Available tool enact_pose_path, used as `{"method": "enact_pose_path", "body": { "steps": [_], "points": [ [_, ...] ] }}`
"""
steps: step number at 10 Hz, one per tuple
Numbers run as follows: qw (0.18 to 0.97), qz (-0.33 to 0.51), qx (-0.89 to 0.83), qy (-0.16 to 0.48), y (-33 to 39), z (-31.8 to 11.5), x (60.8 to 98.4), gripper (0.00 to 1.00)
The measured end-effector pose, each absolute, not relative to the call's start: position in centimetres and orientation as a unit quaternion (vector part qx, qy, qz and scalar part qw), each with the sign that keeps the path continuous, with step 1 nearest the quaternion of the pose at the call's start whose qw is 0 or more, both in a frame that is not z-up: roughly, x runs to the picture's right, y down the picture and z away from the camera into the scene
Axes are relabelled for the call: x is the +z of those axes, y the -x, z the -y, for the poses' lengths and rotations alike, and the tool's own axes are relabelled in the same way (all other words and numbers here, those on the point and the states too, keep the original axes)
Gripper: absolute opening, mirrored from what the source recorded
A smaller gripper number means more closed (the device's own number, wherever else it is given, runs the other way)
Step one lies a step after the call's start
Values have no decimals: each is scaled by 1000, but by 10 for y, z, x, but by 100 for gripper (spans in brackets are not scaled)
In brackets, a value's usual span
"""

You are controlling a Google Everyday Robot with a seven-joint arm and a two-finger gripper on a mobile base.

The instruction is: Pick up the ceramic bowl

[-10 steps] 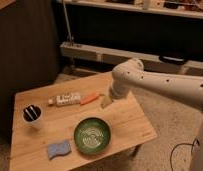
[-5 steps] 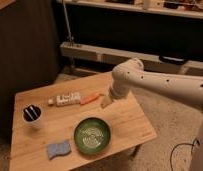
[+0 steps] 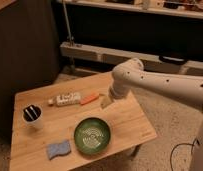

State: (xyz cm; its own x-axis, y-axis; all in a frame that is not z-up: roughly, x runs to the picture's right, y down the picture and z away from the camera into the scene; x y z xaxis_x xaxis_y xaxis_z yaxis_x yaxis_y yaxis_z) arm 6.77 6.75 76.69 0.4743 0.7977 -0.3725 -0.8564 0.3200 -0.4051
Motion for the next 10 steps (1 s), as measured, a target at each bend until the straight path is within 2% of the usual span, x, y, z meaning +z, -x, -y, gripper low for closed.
{"method": "enact_pose_path", "body": {
  "steps": [3,7,10],
  "points": [
    [796,24,503,336,-49,-97,745,80],
    [791,28,482,375,-41,-152,747,79],
    [785,19,469,404,-31,-187,768,51]
  ]
}}
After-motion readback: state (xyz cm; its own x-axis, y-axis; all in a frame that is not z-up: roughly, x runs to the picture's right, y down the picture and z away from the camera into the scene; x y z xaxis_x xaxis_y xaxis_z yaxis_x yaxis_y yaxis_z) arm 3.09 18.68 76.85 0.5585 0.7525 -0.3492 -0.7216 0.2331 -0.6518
